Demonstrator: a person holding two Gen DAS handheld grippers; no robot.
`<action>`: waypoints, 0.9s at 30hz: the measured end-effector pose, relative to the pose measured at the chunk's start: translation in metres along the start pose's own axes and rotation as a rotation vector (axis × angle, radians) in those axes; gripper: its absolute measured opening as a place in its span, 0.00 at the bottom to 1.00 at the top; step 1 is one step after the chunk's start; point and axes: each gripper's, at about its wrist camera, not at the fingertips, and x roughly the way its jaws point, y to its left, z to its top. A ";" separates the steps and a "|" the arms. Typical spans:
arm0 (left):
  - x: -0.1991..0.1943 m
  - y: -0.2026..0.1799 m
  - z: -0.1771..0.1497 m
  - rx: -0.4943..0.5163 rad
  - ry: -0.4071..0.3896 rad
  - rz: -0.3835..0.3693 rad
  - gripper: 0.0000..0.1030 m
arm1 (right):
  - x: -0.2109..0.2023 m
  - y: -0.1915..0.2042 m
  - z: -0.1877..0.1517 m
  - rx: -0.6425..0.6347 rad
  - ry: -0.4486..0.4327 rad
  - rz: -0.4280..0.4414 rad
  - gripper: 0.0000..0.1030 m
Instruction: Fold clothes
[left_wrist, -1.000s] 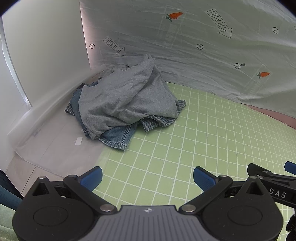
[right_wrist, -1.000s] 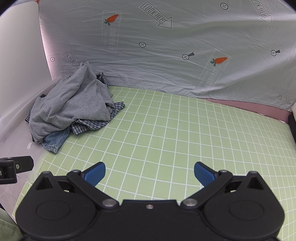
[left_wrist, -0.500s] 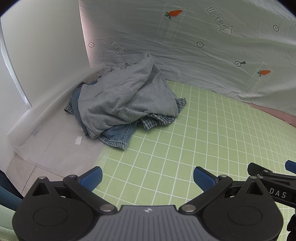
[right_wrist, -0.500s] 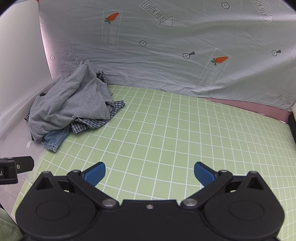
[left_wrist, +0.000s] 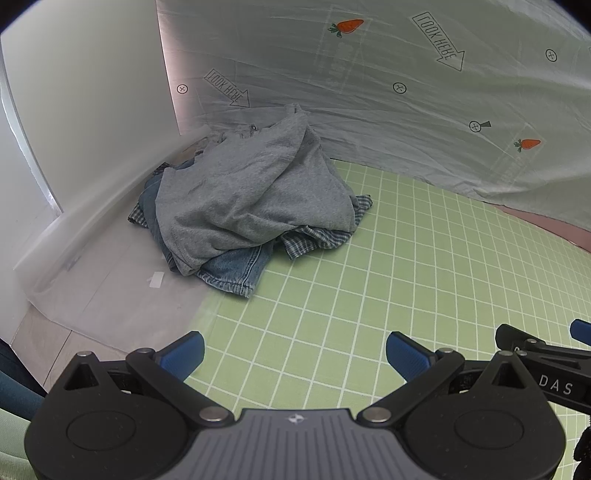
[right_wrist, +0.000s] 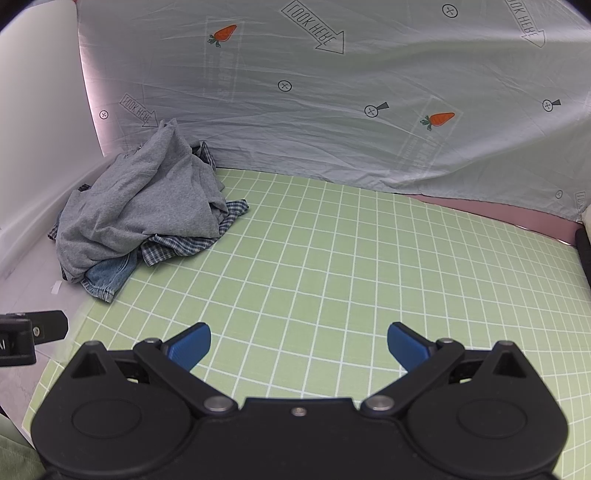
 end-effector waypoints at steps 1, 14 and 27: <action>0.000 0.000 0.000 0.000 0.001 0.000 1.00 | 0.000 0.000 0.000 0.000 0.000 0.000 1.00; 0.002 0.001 0.002 0.002 0.010 -0.004 1.00 | 0.001 0.002 -0.001 -0.001 0.003 -0.004 1.00; 0.034 0.015 0.028 -0.022 0.040 0.032 1.00 | 0.026 0.009 0.016 -0.028 0.027 0.001 1.00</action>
